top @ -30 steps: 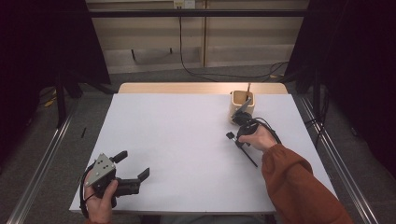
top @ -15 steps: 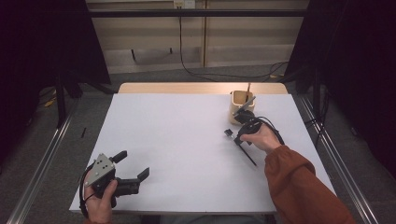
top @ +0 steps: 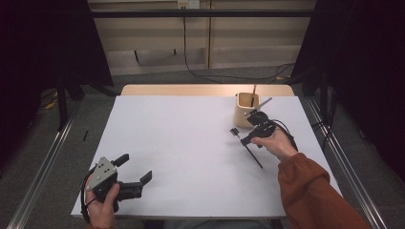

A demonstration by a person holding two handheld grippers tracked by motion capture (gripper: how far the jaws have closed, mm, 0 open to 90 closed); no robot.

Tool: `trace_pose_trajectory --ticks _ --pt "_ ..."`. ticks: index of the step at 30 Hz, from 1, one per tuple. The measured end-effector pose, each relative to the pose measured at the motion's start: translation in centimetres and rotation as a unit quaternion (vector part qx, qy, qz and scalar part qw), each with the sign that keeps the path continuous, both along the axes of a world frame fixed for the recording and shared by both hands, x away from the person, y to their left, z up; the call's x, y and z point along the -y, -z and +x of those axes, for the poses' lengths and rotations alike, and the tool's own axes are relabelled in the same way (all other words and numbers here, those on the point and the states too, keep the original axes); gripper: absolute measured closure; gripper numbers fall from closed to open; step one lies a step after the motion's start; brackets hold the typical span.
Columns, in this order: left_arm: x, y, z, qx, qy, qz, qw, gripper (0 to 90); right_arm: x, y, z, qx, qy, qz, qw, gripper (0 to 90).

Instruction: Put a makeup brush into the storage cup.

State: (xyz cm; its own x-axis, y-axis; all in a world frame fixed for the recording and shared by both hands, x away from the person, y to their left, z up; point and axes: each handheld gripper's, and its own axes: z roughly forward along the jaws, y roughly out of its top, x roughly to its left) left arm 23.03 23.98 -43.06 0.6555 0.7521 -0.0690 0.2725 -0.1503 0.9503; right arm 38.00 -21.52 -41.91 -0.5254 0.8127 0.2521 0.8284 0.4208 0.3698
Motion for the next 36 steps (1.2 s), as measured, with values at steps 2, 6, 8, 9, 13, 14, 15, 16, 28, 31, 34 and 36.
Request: trace_pose_trajectory --ticks 2,6,8,9,13,14,15,16,28,31,34,36 --pt "0.0 0.0 0.0 0.001 0.0 0.0 1.0 1.2 0.3 -0.3 -0.2 0.011 0.001 0.014 0.9998 86.1" --pt "-0.1 0.0 0.0 0.0 -0.001 0.0 1.0 1.2 0.7 -0.8 -0.7 0.029 0.005 0.04 0.9988 86.1" --pt "0.0 0.0 0.0 0.0 -0.002 0.0 1.0 1.2 0.9 -0.8 -0.9 0.036 0.008 0.047 0.9982 86.1" --pt "0.0 -0.1 0.0 0.0 -0.003 0.0 1.0 1.2 1.0 -0.8 -1.1 0.039 0.01 0.051 0.9979 86.0" --pt "0.0 0.0 0.0 -0.001 0.0 -0.001 1.0 1.1 1.2 -0.9 -1.7 0.061 0.011 0.065 0.9959 86.1" --pt "0.0 -0.1 0.0 0.0 -0.001 0.0 1.0 1.1 1.3 -0.9 -1.9 0.065 0.011 0.068 0.9955 86.1" --pt "0.0 0.0 0.0 0.0 -0.001 0.0 1.0 1.1 1.3 -0.9 -2.0 0.072 0.006 0.071 0.9948 86.0" --pt "0.0 0.0 0.0 0.0 0.0 0.0 1.0 1.1 1.3 -1.0 -2.3 0.087 0.001 0.067 0.9939 86.0" --pt "0.0 0.0 0.1 -0.004 -0.003 0.0 1.0 1.1 1.6 -1.8 -3.4 0.157 -0.014 0.12 0.9802 86.0" --pt "-0.1 0.0 0.1 -0.004 -0.002 0.001 1.0 1.1 1.8 -1.9 -3.5 0.171 -0.011 0.132 0.9764 86.0" --pt "-0.1 0.0 0.1 -0.004 -0.002 0.0 1.0 1.1 2.1 -1.7 -3.7 0.182 -0.006 0.139 0.9733 86.0" --pt "-0.1 0.0 0.1 -0.004 -0.002 0.0 1.0 1.1 2.3 -1.4 -3.8 0.19 -0.002 0.146 0.971 86.1"
